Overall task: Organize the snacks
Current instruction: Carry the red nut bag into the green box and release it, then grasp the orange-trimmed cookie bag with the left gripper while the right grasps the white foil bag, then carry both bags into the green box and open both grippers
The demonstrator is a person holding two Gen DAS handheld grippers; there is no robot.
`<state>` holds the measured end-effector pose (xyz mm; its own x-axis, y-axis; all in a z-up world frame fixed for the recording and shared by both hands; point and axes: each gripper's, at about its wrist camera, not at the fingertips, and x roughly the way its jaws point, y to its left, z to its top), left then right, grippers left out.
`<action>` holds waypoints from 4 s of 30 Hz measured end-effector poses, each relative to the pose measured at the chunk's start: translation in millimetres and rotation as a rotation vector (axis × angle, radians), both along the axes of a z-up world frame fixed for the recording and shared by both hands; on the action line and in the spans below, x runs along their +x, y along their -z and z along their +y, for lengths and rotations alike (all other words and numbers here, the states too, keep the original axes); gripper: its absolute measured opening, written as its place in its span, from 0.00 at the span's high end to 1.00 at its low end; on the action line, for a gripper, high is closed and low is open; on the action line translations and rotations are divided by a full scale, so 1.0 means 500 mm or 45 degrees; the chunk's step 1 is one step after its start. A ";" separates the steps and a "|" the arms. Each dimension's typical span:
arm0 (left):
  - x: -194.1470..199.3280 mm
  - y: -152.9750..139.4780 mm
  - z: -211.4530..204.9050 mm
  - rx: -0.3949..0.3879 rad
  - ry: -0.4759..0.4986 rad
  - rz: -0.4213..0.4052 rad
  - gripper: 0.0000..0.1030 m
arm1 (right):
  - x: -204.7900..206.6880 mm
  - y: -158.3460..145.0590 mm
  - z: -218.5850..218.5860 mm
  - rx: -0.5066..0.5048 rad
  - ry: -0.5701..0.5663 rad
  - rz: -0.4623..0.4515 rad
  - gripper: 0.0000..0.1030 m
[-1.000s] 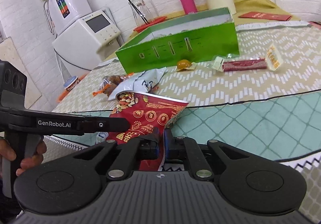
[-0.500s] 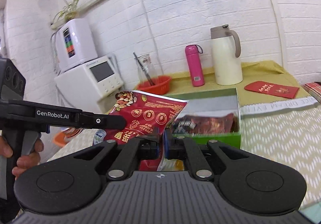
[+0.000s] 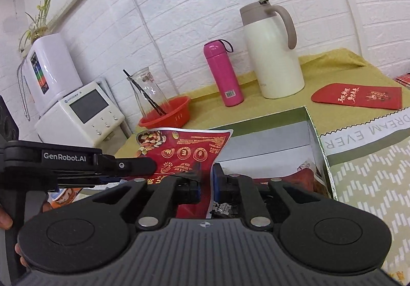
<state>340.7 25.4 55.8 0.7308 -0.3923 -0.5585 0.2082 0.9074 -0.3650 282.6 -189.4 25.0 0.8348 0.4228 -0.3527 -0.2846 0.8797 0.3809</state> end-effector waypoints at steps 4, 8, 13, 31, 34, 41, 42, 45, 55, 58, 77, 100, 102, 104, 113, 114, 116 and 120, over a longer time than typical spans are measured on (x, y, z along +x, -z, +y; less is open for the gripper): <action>-0.008 0.012 0.021 -0.040 -0.054 -0.003 0.27 | -0.017 0.006 0.008 -0.108 0.016 -0.079 0.00; -0.027 0.005 0.020 0.058 -0.144 -0.041 0.00 | -0.059 -0.004 0.025 -0.231 0.015 -0.241 0.00; -0.070 -0.012 0.022 0.137 -0.191 -0.103 0.00 | -0.077 -0.014 0.039 -0.290 -0.017 -0.230 0.00; -0.281 -0.054 0.042 0.255 -0.246 -0.175 0.00 | -0.259 -0.040 0.058 -0.285 -0.135 -0.103 0.00; -0.322 -0.034 0.067 0.263 -0.215 -0.183 0.00 | -0.286 -0.019 0.067 -0.316 -0.190 -0.043 0.00; -0.352 0.041 0.155 0.103 -0.210 0.025 0.00 | -0.301 0.034 0.119 -0.421 -0.320 0.015 0.00; -0.350 0.049 0.161 0.076 -0.209 0.052 0.00 | -0.296 0.039 0.127 -0.419 -0.320 0.024 0.00; -0.346 0.060 0.155 0.069 -0.172 0.070 0.01 | -0.280 0.046 0.145 -0.366 -0.325 0.048 0.00; -0.302 0.099 0.091 0.171 -0.057 0.118 0.36 | -0.237 0.080 0.169 -0.351 -0.256 0.149 0.00; -0.295 0.111 0.090 0.188 -0.050 0.141 0.46 | -0.243 0.079 0.160 -0.331 -0.248 0.129 0.14; -0.337 0.095 0.107 0.147 -0.042 0.130 0.63 | -0.272 0.064 0.138 -0.314 -0.313 0.058 0.58; -0.137 -0.056 0.026 0.187 -0.111 -0.075 0.63 | -0.155 -0.081 -0.009 -0.192 0.027 -0.252 0.85; -0.113 -0.038 0.022 0.219 -0.130 -0.054 0.63 | -0.122 -0.066 -0.020 -0.160 0.042 -0.212 0.85; -0.095 -0.024 0.019 0.238 -0.144 -0.036 0.63 | -0.101 -0.049 -0.025 -0.145 0.042 -0.196 0.85; -0.082 -0.001 0.020 0.265 -0.264 -0.149 0.01 | -0.067 0.001 -0.023 -0.254 0.099 -0.161 0.00; -0.083 -0.004 0.019 0.279 -0.260 -0.153 0.01 | -0.076 0.000 -0.026 -0.261 0.097 -0.185 0.00; -0.084 -0.008 0.022 0.271 -0.268 -0.127 0.01 | -0.093 -0.009 -0.032 -0.255 0.101 -0.210 0.00; -0.119 -0.019 0.025 0.257 -0.250 -0.138 0.01 | -0.131 -0.025 -0.045 -0.237 0.091 -0.231 0.00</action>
<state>281.0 37.9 65.1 0.8414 -0.1267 -0.5253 0.0496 0.9861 -0.1584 216.9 -212.1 37.3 0.9168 0.3024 -0.2608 -0.2680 0.9501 0.1594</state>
